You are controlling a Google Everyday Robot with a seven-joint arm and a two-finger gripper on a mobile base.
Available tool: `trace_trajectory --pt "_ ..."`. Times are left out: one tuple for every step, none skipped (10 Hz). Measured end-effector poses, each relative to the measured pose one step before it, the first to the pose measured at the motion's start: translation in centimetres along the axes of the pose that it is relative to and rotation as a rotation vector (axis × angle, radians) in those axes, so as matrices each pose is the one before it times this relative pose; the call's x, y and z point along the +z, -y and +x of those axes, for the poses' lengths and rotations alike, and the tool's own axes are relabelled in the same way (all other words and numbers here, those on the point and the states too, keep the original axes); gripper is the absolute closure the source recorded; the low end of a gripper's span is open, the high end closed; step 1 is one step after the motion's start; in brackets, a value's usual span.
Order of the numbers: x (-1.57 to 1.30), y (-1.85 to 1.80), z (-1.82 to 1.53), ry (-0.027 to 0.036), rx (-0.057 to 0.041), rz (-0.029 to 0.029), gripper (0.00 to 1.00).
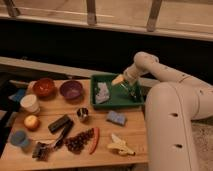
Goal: Place fork in red bowl
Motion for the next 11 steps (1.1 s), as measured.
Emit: trace_trajectory --pt "-0.016 0.493 0.399 -0.00291 -0.02083 0.01989 0.20" --pt "0.016 0.213 0.166 -0.00464 -0.01456 0.01559 0.20" --pt "0.037 0.267 0.102 -0.00831 -0.01830 0.02513 0.20" --pt "0.100 0.024 -0.021 -0.00556 -0.00303 0.00871 0.20" --pt "-0.016 -0.016 0.003 -0.00056 0.00220 -0.00024 0.20" --pt "-0.026 0.066 0.031 0.00003 0.00080 0.00048 0.20" --pt "-0.008 0.067 0.039 -0.00007 0.00095 0.00027 0.20" --pt "-0.054 -0.078 -0.094 0.00091 -0.00018 0.00241 0.20" --pt "0.115 0.148 0.108 -0.00452 0.00358 0.00832 0.20" --pt "0.127 0.177 0.007 -0.00145 0.00391 0.01047 0.20" --pt "0.780 0.333 0.381 -0.01128 0.00504 0.01552 0.20"
